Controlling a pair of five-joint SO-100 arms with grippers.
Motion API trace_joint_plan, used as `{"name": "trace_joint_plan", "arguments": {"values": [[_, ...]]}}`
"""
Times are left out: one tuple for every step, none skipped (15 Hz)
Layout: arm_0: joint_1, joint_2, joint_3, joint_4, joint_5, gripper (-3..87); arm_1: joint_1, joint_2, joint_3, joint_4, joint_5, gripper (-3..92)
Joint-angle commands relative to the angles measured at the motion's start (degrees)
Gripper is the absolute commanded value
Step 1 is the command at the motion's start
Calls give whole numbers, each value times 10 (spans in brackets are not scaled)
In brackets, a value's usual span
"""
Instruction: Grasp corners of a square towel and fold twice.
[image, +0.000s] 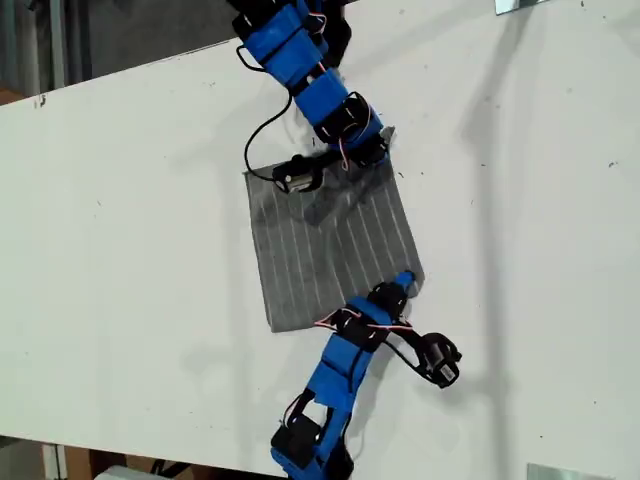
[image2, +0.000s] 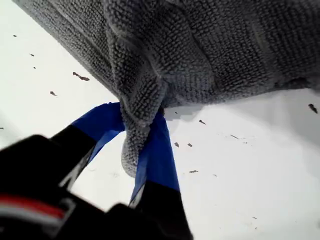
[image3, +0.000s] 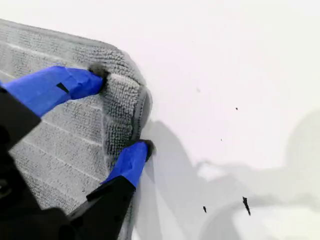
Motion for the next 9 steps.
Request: {"name": "trace_joint_plan", "arguments": {"values": [[-4, -2, -27, 11, -17, 181, -9, 32, -9, -3, 3, -1], [1, -9, -21, 10, -35, -4, -11, 32, -12, -3, 3, -1], [6, -20, -26, 8, -40, -4, -13, 32, -18, -2, 3, -1], [12, -22, -27, 7, -49, -4, -18, 32, -35, 7, 3, -1], [19, -16, -34, 9, -50, -4, -22, 26, -71, 32, 3, -1], [31, 0, -47, 11, -37, -4, -29, 8, -131, 72, 3, -1], [44, 26, -54, 13, -20, -4, -36, -30, -214, 127, -3, -1], [56, 61, -54, 13, -3, -4, -42, -80, -315, 194, -9, -1], [68, 92, -55, 13, 17, -4, -47, -127, -411, 247, -18, -1]]}}
